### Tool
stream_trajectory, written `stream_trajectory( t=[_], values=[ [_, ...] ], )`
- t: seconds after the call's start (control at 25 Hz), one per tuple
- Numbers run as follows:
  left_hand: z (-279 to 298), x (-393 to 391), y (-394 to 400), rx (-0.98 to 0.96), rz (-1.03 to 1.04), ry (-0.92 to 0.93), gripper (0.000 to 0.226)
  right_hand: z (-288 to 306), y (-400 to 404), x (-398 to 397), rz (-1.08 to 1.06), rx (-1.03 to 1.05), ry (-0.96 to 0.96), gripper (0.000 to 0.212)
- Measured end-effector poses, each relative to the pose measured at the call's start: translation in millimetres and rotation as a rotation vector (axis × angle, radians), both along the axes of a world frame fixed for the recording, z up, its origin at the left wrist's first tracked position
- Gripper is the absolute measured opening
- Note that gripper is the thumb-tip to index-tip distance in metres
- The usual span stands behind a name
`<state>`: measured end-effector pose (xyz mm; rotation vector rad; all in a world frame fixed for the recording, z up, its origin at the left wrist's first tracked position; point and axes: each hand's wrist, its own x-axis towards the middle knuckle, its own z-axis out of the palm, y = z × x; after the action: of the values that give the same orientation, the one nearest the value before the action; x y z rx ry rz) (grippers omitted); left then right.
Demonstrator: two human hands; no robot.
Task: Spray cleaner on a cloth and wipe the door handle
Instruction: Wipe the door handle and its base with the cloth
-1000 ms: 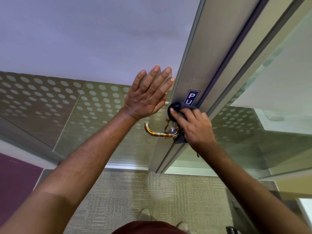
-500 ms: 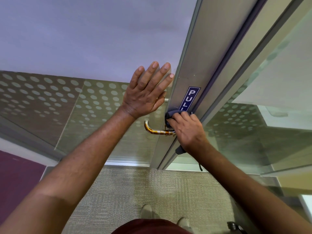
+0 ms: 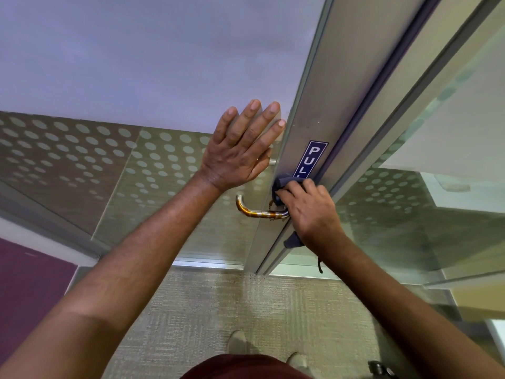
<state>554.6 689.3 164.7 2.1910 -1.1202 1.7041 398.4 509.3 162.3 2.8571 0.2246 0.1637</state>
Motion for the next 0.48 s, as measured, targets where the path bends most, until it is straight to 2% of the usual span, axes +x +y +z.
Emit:
stream_trajectory(
  t=[0.16,0.2,0.32,0.48],
  values=[
    [-2.2,1.8,4.2,-0.001,0.026,-0.012,0.069,-2.2,1.2,2.5,0.064,0.006,0.002,0.061],
    [-1.8,0.9,-0.4,-0.003,0.022,-0.013,0.068,-4.0,-4.7,-3.2,0.052,0.052,-0.041,0.057],
    [2.6,-1.6,-12.0,-0.005,0.000,-0.016,0.065,-16.2,-20.8,-19.7,-0.046,0.210,-0.209,0.065],
    [2.3,-3.3,-3.8,-0.018,0.006,-0.023,0.065,-36.4,-0.1,-18.2,-0.182,0.532,-0.293,0.048]
  ],
)
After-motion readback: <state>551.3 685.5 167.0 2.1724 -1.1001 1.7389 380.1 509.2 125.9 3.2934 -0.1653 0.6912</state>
